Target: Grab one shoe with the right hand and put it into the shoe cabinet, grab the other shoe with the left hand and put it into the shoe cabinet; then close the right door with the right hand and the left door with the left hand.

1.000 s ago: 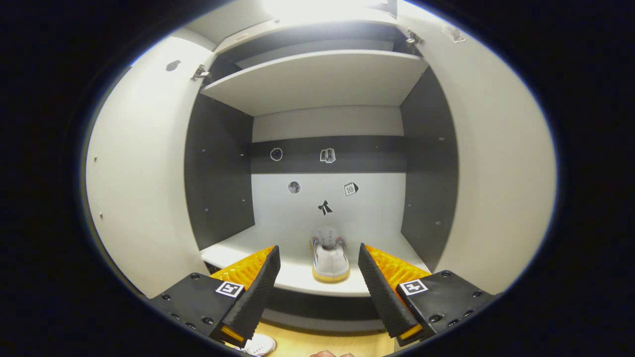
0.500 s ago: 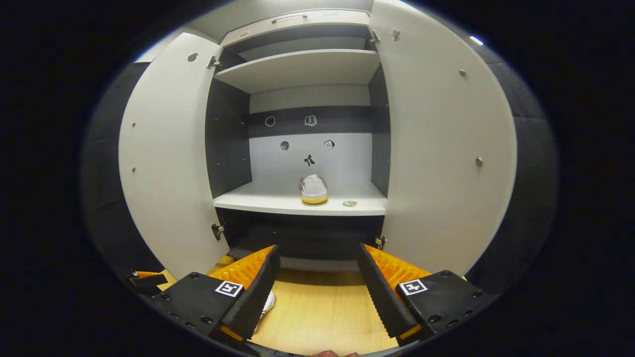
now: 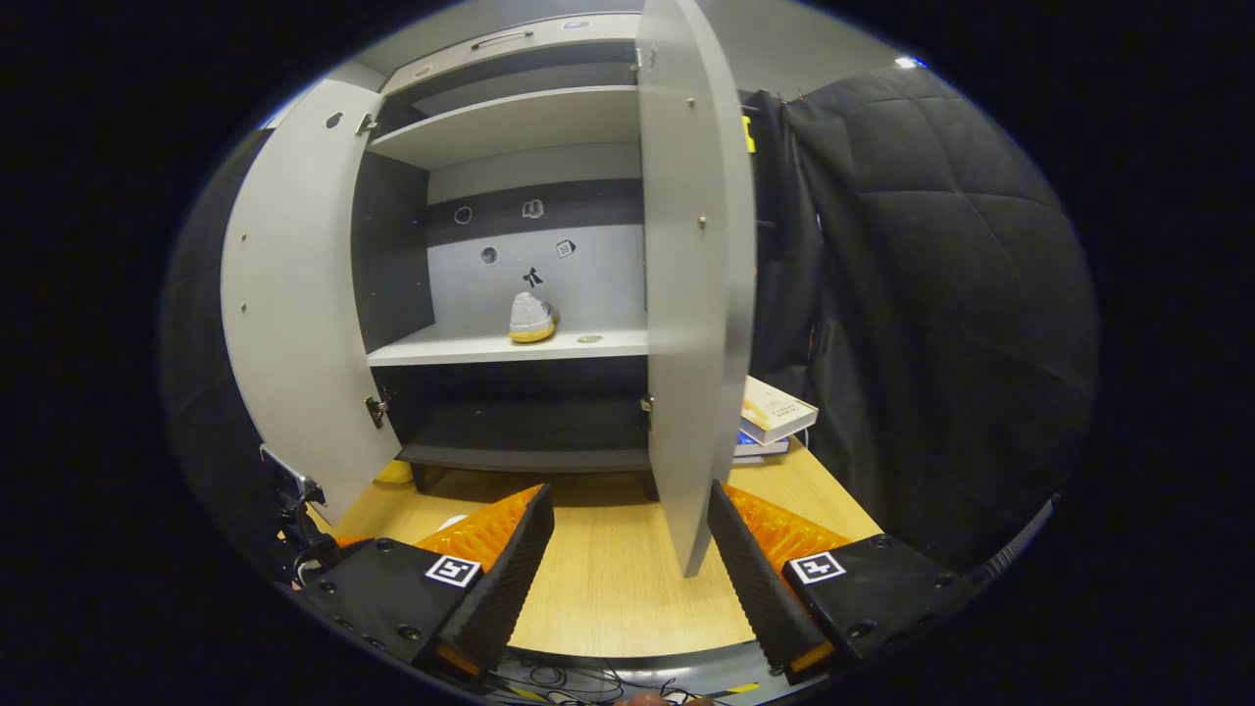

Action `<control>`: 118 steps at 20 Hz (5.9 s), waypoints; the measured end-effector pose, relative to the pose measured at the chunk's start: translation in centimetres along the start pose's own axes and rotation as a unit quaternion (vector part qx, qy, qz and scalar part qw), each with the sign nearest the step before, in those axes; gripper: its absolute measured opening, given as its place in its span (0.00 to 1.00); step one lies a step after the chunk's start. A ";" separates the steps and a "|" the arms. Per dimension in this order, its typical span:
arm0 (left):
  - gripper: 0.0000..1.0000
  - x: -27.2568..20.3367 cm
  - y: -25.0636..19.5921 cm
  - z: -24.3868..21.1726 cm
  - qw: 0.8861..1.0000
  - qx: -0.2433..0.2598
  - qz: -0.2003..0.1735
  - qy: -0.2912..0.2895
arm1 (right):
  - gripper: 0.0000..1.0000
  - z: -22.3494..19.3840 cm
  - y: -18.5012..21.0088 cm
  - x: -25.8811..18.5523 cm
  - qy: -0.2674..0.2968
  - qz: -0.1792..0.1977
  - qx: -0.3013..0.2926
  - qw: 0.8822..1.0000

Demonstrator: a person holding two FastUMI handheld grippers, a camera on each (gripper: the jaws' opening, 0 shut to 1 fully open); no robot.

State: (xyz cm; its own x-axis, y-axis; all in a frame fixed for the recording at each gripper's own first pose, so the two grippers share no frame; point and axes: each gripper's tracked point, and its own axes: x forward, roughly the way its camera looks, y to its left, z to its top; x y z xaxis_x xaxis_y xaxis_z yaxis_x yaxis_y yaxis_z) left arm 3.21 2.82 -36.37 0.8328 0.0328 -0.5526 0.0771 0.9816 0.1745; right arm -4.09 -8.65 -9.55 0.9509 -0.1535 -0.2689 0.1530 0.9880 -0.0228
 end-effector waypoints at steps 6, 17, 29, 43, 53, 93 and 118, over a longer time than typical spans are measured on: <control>0.95 3.3 -0.3 -1.5 0.999 0.009 -0.017 0.037 | 0.98 -0.8 -4.4 -2.4 0.003 -0.051 -0.011 0.999; 0.87 6.1 -2.0 -3.7 0.989 -0.064 -0.068 0.112 | 1.00 3.5 -17.4 -4.8 -0.061 -0.199 -0.005 0.978; 0.21 6.0 -0.6 -3.9 0.980 -0.042 -0.009 0.192 | 0.97 2.4 -21.8 -3.6 -0.048 -0.241 0.000 0.969; 0.02 5.9 -0.1 -0.8 0.973 -0.121 0.015 0.196 | 0.97 4.3 -26.7 6.4 -0.061 -0.215 0.017 0.975; 0.02 3.0 4.7 9.2 0.986 -0.155 0.019 0.063 | 0.98 5.0 -29.0 10.7 -0.080 -0.199 -0.004 0.977; 0.19 0.2 5.0 10.0 0.986 -0.112 0.042 -0.119 | 0.96 4.1 -28.7 14.7 -0.064 -0.145 0.055 0.986; 0.95 -11.4 6.0 13.7 0.956 -0.095 0.145 -0.237 | 0.94 20.4 -18.3 9.2 -0.141 0.042 0.069 0.987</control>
State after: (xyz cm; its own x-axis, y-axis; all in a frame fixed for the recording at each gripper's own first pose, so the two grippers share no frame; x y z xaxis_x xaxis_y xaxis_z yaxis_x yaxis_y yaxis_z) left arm 1.65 5.77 -17.84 0.9624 0.2637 -0.0651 -0.2576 0.9621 0.0889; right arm 7.38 -28.52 8.01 0.9959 -0.0889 0.0154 0.0863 0.9885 0.1239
